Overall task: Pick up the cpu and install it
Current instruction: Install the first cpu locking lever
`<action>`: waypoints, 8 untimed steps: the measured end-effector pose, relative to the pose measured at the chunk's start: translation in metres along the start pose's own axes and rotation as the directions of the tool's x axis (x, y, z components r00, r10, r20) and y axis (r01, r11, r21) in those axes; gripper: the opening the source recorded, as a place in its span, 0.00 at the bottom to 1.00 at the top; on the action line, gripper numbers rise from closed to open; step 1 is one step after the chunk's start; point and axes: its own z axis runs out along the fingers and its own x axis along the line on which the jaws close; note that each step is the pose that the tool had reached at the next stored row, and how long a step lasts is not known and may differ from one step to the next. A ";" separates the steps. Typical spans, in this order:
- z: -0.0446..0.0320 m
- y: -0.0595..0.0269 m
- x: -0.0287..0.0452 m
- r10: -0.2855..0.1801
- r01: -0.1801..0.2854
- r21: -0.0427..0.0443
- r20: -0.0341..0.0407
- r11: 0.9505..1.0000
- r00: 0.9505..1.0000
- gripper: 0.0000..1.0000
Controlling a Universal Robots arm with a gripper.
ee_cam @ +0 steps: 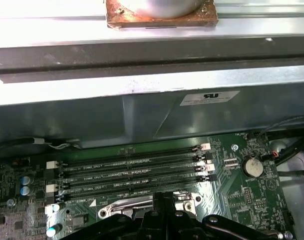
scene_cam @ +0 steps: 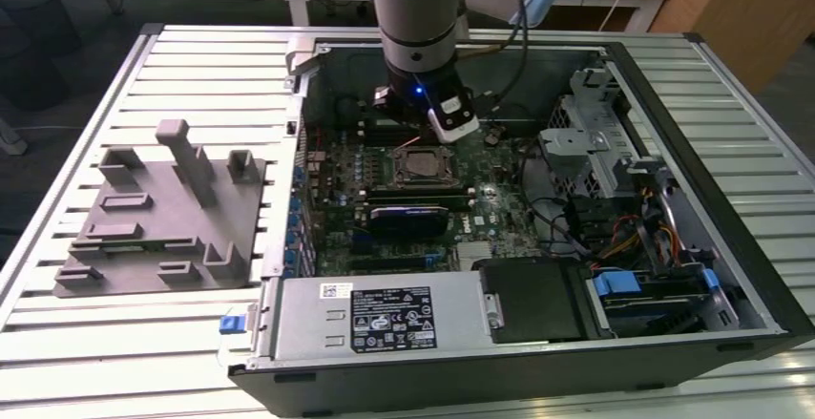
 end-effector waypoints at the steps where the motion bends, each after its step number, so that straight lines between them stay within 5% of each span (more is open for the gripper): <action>1: 0.0009 -0.0001 0.0001 0.000 0.000 0.000 0.001 1.000 1.000 0.11; 8: 0.0061 0.0015 0.0012 -0.002 0.002 -0.001 0.007 1.000 1.000 0.11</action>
